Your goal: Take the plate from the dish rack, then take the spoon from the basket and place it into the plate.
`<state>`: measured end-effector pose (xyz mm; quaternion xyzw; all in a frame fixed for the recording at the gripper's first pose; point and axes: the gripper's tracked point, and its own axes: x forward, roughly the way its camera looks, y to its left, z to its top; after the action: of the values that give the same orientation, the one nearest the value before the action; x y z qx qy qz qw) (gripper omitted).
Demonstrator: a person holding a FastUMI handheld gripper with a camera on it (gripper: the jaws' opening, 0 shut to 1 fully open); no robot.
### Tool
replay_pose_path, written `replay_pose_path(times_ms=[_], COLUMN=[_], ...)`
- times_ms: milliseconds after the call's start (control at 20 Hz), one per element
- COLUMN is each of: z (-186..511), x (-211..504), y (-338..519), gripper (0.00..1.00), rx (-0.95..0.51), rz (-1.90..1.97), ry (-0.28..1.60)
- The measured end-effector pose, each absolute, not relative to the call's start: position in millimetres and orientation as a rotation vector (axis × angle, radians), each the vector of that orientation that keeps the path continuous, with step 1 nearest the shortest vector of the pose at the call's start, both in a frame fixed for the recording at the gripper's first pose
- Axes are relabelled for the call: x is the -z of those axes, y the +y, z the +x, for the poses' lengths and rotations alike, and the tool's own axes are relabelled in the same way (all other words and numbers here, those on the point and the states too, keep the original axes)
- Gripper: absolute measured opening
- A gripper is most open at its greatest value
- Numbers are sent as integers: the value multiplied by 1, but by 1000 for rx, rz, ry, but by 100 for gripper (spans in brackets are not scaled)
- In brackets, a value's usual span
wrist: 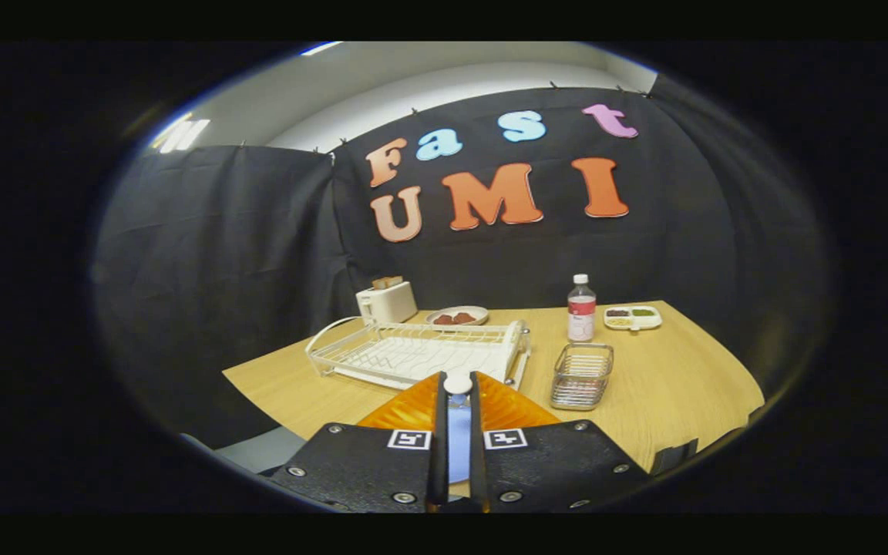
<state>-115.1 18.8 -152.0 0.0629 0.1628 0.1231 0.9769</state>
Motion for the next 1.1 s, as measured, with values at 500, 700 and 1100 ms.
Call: replay_pose_path(times_ms=[500, 700, 1100], z=[-113, -112, -117], x=[214, 223, 253], y=[56, 46, 20], gripper=[11, 12, 15], rx=[-379, -372, -318], rz=[134, 223, 292], ry=[382, 371, 435])
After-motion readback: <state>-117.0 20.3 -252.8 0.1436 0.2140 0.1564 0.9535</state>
